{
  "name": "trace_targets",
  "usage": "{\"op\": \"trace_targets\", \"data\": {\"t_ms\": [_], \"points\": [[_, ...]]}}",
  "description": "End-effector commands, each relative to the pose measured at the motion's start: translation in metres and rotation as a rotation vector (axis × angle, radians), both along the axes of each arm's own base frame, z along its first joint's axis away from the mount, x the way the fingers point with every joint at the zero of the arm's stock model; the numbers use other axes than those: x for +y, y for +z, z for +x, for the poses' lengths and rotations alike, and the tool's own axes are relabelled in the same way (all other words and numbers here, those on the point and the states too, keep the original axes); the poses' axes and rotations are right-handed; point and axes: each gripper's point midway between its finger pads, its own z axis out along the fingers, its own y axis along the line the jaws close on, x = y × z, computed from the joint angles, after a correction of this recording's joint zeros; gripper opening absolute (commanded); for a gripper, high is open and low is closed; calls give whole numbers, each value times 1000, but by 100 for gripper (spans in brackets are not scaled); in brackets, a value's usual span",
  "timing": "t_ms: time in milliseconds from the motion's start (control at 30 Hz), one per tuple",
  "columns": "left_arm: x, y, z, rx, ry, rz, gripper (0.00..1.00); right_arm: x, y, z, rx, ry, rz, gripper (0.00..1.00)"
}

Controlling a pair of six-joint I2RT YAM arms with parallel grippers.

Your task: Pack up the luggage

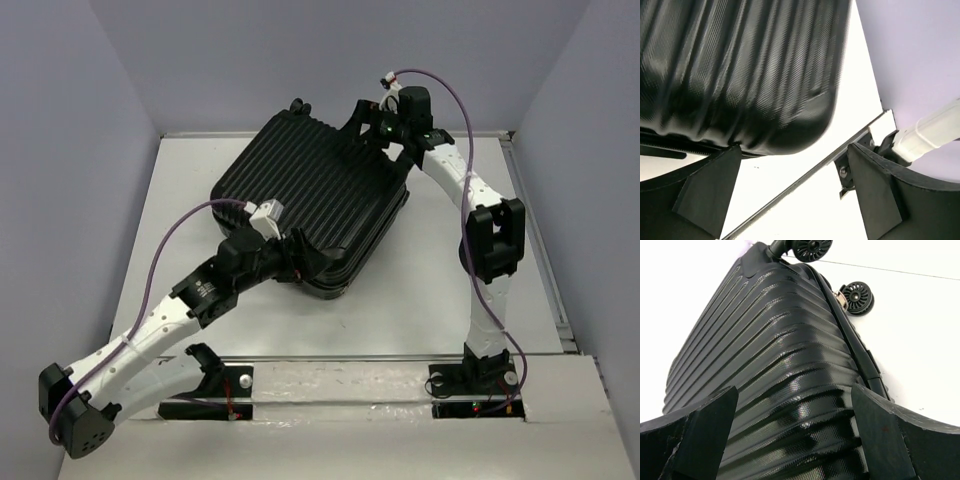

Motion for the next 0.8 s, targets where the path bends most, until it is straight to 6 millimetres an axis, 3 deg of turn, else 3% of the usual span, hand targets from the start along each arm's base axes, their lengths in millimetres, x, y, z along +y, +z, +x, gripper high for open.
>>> {"op": "trace_targets", "data": {"t_ms": [0,33,67,167,200,233,300,333,367,400,433,467,500,533,567,600,633,667,700,733,767], "points": [[54,127,77,-336,205,-17,99,33,69,-48,44,165,127,100],[48,125,73,-330,156,-19,99,32,80,-50,20,166,132,100],[75,139,91,-348,232,-18,99,26,91,-50,-6,159,134,100],[102,148,102,-355,268,-9,99,13,130,-64,-97,156,140,100],[120,150,107,-359,316,-9,99,6,137,-65,-128,144,126,100],[124,146,104,-352,306,-15,99,-1,151,-78,-170,141,110,100],[136,137,106,-336,341,-11,99,-8,158,-94,-194,138,94,100],[145,120,104,-306,355,-6,99,-12,131,-102,-135,134,70,97],[147,110,102,-290,352,-5,99,-15,120,-112,-122,117,47,95],[149,105,94,-294,351,-8,99,-24,141,-140,-201,104,37,89],[148,97,88,-286,344,-15,99,-27,133,-154,-216,86,23,77],[146,72,82,-238,340,-29,99,-32,73,-169,-119,68,-24,44],[145,73,69,-267,333,-46,99,-30,87,-207,-188,103,4,33],[145,67,62,-267,331,-51,94,-27,81,-223,-221,117,23,14],[145,44,56,-215,337,-47,88,-26,67,-240,-220,120,21,10],[145,37,50,-207,341,-49,83,-22,54,-258,-212,130,28,7],[144,37,40,-226,337,-59,74,-12,31,-297,-218,189,44,7],[144,14,35,-165,339,-52,71,-8,25,-313,-239,204,70,7],[144,6,32,-143,342,-61,67,-8,15,-321,-233,176,94,7],[142,1,28,-135,341,-79,64,-5,-15,-336,-206,197,89,10],[137,-21,24,-79,317,-99,63,-7,-22,-342,-204,191,95,27]]}}
